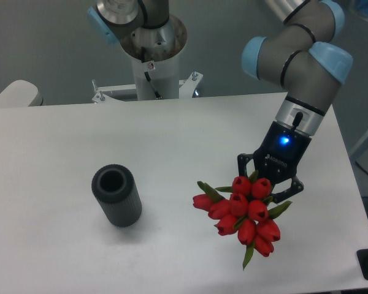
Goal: Insert the flowers into the vase
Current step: 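Carry the red tulip bouquet in the gripper over the grey vase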
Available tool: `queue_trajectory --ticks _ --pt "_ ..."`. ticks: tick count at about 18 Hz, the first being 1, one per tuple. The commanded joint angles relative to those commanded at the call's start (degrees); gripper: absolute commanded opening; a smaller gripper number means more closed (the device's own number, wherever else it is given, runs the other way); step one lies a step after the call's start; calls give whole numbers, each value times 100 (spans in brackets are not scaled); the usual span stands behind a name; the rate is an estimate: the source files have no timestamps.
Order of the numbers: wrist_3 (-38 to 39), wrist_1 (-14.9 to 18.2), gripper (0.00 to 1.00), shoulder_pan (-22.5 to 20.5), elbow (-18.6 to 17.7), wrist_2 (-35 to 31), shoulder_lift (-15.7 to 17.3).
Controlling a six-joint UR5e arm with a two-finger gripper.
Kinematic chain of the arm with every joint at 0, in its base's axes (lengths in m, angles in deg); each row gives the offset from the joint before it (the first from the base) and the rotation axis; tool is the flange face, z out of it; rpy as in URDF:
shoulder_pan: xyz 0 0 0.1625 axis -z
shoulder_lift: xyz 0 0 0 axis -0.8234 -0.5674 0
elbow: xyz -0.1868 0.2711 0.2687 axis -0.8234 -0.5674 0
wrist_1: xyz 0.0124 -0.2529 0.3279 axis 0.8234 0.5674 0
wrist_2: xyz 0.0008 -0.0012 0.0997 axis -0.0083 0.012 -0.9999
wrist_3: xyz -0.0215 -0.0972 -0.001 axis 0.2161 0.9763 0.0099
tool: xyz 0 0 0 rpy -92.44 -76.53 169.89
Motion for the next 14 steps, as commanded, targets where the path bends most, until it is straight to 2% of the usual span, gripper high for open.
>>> queue_trajectory --ticks 5,8,14 --pt "289 0 22 141 -97 18 167" --pt "501 -26 22 369 -97 18 246" --pt "835 -316 22 887 -307 18 378"
